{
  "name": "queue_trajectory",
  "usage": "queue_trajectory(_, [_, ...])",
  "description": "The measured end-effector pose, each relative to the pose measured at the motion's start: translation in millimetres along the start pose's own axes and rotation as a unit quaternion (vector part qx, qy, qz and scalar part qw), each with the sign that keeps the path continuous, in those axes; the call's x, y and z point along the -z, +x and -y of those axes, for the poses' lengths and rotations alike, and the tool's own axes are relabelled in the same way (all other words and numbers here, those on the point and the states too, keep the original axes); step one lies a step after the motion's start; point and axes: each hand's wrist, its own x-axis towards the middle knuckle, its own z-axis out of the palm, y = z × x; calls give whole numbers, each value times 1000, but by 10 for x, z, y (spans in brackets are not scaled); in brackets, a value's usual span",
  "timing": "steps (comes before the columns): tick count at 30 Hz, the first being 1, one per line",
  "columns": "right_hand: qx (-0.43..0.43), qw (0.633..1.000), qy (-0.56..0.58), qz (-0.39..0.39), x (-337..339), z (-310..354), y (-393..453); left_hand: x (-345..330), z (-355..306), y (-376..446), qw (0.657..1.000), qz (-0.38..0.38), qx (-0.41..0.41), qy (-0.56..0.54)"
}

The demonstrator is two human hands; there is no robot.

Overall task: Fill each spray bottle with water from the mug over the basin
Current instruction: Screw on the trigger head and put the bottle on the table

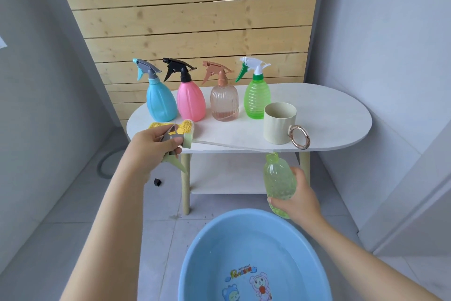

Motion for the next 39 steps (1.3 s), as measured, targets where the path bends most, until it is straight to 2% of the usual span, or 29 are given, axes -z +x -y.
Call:
queue_trajectory(4, [-12, 1000, -14, -15, -10, -84, 21, 5, -37, -14, 1000, 9, -2, -14])
queue_trajectory(24, [16, 999, -35, -27, -19, -93, 24, -120, -74, -90, 997, 11, -8, 82])
queue_trajectory(32, [32, 999, -21, 1, -89, -134, -39, -172, -259, -183, 979, 5, -75, 190])
queue_trajectory(39, [32, 999, -15, 21, -113, -168, -62, -204, -372, -221, 964, 8, -110, 242])
